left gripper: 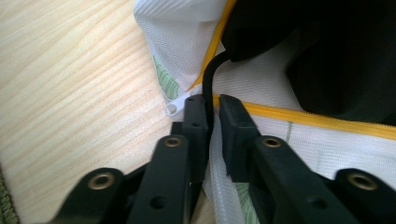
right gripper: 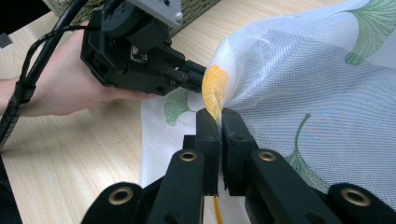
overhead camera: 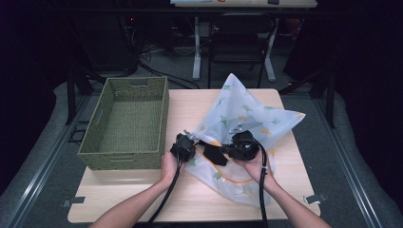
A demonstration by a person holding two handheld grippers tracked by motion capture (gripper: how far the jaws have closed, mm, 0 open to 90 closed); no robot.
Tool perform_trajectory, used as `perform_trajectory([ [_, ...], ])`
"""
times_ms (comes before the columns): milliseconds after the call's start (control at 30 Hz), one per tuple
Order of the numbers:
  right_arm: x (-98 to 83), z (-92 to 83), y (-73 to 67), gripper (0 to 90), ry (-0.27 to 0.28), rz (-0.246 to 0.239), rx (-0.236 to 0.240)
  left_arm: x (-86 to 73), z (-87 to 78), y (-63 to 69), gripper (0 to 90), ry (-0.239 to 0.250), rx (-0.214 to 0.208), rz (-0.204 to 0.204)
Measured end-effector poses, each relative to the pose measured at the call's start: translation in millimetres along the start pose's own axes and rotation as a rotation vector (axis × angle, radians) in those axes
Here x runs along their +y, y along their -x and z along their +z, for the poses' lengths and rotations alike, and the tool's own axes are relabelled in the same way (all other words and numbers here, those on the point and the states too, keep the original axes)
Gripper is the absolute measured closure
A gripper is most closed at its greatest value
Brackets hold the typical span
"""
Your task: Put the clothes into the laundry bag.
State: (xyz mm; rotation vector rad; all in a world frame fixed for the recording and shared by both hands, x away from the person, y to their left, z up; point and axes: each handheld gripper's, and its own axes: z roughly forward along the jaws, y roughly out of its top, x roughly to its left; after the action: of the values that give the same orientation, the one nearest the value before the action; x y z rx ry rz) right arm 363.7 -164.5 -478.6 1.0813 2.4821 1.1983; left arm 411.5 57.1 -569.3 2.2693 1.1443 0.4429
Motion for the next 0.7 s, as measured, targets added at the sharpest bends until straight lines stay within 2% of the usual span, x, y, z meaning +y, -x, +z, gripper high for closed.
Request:
perform_trajectory([
  [133, 0.1, -0.4, -0.2, 87.0, 0.001, 0.003, 0.000, 4.8, -9.1, -2.1, 86.4, 0.029, -0.032, -0.002],
  [200, 0.2, -1.0, 0.0, 87.0, 0.003, 0.003, -0.004, 10.1, -18.1, -1.0, 86.4, 0.052, -0.064, 0.000],
  [267, 0.6, -1.2, -0.6, 87.0, 0.007, 0.001, -0.006, 15.7, -24.3, 0.7, 86.4, 0.049, -0.093, 0.018],
  [333, 0.5, -0.7, -0.9, 87.0, 0.004, 0.000, -0.004, 17.9, -25.6, 2.4, 85.8, 0.031, -0.088, 0.044],
  [367, 0.3, -0.3, -0.6, 87.0, -0.001, -0.003, -0.001, 18.1, -23.2, 2.5, 85.2, -0.002, -0.075, 0.068],
  [433, -0.2, 0.5, 0.1, 87.0, -0.004, -0.004, -0.002, 16.2, -16.7, 1.4, 81.2, -0.055, -0.064, 0.069],
  [500, 0.0, 0.8, -0.3, 87.0, -0.006, 0.000, -0.002, 14.6, -13.4, -1.2, 74.1, -0.070, -0.064, 0.066],
  [533, 0.0, 1.0, -0.4, 87.0, -0.007, -0.001, -0.003, 14.6, -13.4, -1.2, 71.5, -0.070, -0.064, 0.066],
  [600, 0.3, 0.9, -0.8, 87.0, -0.006, -0.002, -0.004, 15.6, -14.3, -3.6, 68.3, -0.032, -0.035, 0.029],
  [700, 0.5, 1.2, -0.9, 87.0, -0.006, -0.001, -0.006, 18.5, -10.5, -4.7, 62.8, -0.031, -0.033, 0.019],
])
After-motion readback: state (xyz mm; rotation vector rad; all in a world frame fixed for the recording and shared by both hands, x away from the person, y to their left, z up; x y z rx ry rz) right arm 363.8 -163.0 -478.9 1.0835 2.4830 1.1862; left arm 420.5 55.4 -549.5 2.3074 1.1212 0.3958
